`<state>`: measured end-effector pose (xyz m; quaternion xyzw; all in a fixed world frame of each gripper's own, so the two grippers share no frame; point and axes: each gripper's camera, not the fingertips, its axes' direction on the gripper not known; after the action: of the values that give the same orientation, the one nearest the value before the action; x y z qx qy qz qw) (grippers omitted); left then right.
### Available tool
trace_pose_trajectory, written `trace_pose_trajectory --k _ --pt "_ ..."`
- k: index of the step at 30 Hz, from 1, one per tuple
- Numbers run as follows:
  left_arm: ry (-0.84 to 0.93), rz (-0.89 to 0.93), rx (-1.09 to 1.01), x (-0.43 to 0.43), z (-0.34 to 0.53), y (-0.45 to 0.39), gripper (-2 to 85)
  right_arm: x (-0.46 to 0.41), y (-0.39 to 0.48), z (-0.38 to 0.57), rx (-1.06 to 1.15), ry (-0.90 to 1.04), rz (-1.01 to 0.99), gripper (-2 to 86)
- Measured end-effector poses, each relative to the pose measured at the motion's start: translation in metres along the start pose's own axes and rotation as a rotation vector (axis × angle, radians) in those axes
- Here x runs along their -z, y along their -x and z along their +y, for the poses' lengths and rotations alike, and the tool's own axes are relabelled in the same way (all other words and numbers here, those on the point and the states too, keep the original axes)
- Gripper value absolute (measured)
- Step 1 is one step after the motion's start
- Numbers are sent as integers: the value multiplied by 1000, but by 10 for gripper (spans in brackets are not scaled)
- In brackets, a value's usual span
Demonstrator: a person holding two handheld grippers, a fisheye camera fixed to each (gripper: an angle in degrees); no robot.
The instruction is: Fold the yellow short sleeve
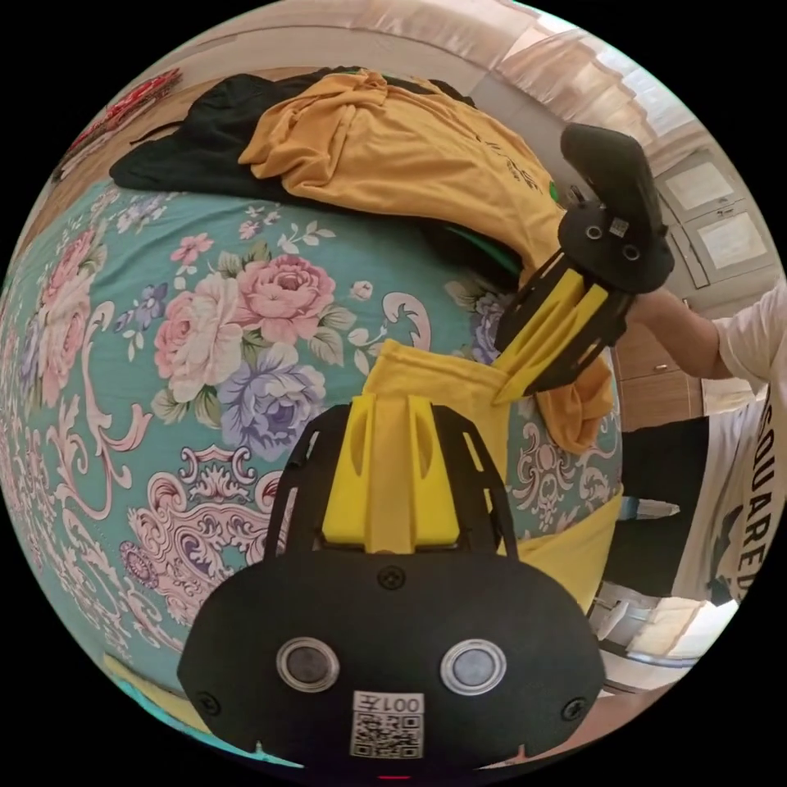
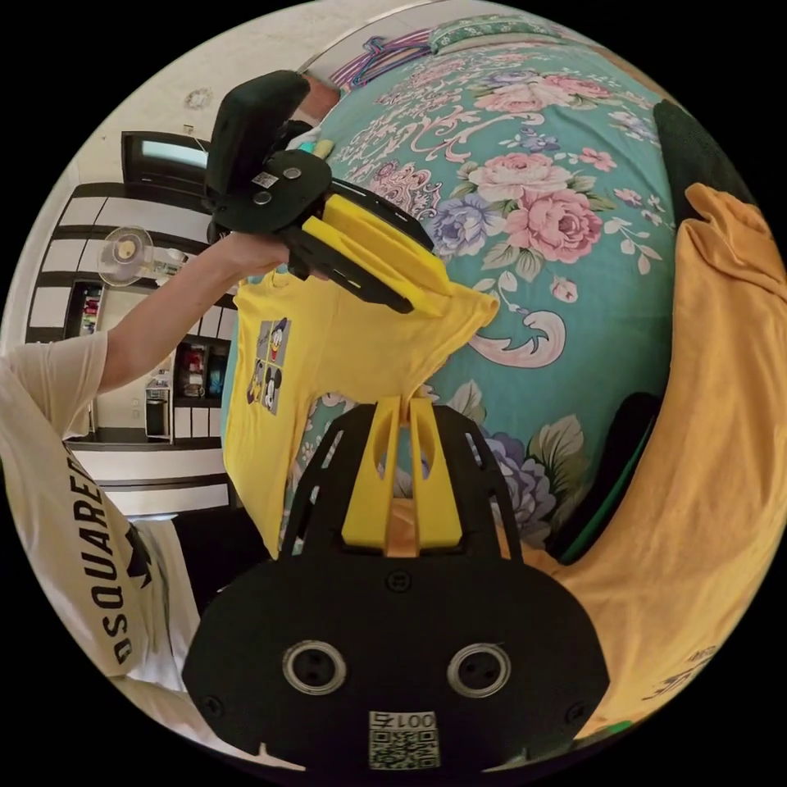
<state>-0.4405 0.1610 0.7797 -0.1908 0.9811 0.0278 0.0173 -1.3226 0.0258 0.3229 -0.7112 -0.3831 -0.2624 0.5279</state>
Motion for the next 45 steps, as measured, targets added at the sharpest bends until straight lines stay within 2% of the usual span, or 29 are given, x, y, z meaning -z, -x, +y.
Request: trace_pose_trajectory --k 2,5,8,15,18,19,22,25,33,39,42,45 --pt "-11 26 -7 -2 -2 1 28 -6 -5 -2 2 1 23 16" --pt "11 -103 -25 -6 -5 -5 2 -10 -6 -2 38 -55 89 14" --pt "6 -149 -17 -7 -5 -11 -7 -17 -13 -2 42 -62 125 11" --pt "-70 -294 24 -9 8 -25 -9 -18 -73 -5 -111 -137 -24 7" --pt "-84 -319 71 -18 16 -27 -9 -36 -106 -12 -198 -77 -4 8" --pt "-98 -335 88 -18 20 -29 -9 -43 -114 -14 -224 -39 69 9" --pt "-113 -344 110 -19 31 -33 -9 -51 -118 -15 -156 -72 146 16" --pt "-118 -349 112 -19 42 -38 -9 -68 -121 -26 -52 -129 122 32" --pt "-137 -331 151 -13 77 -44 -9 -126 -161 -72 49 -119 238 23" --pt "-172 -300 141 -13 103 -58 -9 -136 -229 -81 -28 -90 77 8" --pt "-170 -293 165 -14 117 -64 -9 -171 -272 -93 -78 19 122 5" --pt "-209 -361 221 1 145 -73 -9 -182 -305 -101 -124 22 129 5"
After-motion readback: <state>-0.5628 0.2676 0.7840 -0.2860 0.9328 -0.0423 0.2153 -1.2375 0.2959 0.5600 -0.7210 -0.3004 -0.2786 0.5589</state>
